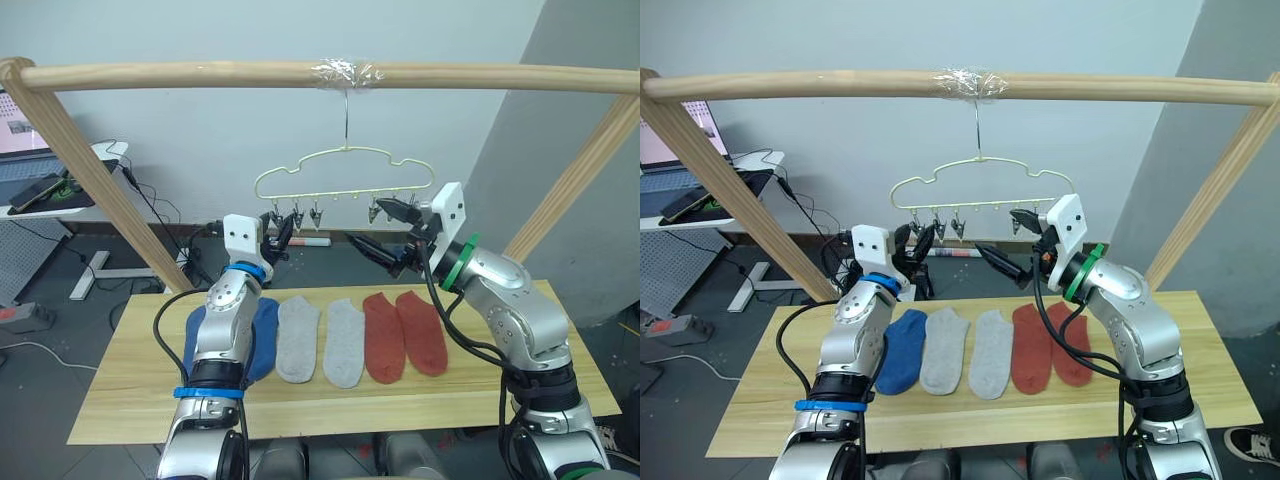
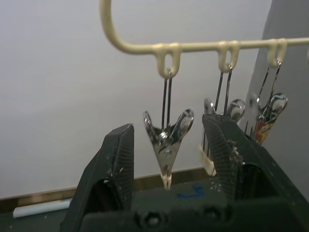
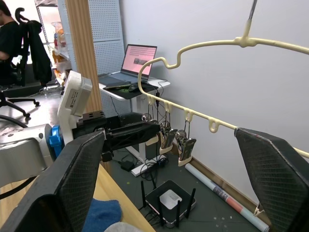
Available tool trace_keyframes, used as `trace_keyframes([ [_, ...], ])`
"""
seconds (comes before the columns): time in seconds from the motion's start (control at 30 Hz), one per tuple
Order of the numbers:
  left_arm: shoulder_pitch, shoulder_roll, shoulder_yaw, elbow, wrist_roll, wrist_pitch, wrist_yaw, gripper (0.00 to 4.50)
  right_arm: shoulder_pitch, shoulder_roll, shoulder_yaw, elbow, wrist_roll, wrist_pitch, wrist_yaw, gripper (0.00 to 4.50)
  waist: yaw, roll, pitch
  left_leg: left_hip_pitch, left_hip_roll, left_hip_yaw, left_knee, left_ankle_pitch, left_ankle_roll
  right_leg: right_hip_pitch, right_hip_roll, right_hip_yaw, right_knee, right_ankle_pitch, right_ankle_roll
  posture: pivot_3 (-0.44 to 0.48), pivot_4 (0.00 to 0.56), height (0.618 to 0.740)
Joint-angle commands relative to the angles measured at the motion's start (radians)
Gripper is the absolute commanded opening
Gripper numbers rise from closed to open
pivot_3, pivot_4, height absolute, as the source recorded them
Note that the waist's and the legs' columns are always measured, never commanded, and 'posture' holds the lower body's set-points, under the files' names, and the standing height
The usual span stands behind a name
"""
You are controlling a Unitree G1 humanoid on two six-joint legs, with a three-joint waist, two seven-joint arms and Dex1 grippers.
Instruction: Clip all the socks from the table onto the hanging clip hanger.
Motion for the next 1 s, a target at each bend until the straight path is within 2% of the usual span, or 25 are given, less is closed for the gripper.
trace_keyframes([
  [0.03, -0.035, -0.001, 0.012, -0.009, -0.001, -0.033, -0.004, 2.46, -0.020, -0.005, 0.003, -0.050, 0.009, -0.003, -0.006, 4.50, -0.004, 0.000, 0.000, 0.000, 0.000, 0.000, 0.000, 0.000, 0.000, 0.000, 0.000, 0.000, 0.000, 0.000, 0.000, -0.138, 0.104, 0.740],
  [1.0, -0.051, 0.021, 0.025, 0.042, 0.028, -0.077, 0.016, 2.46, -0.033, -0.009, -0.016, -0.051, 0.021, 0.015, -0.027, 4.50, -0.007, 0.000, 0.002, 0.000, 0.000, 0.000, 0.000, 0.000, 0.000, 0.000, 0.000, 0.000, 0.000, 0.000, 0.000, -0.148, 0.119, 0.740],
])
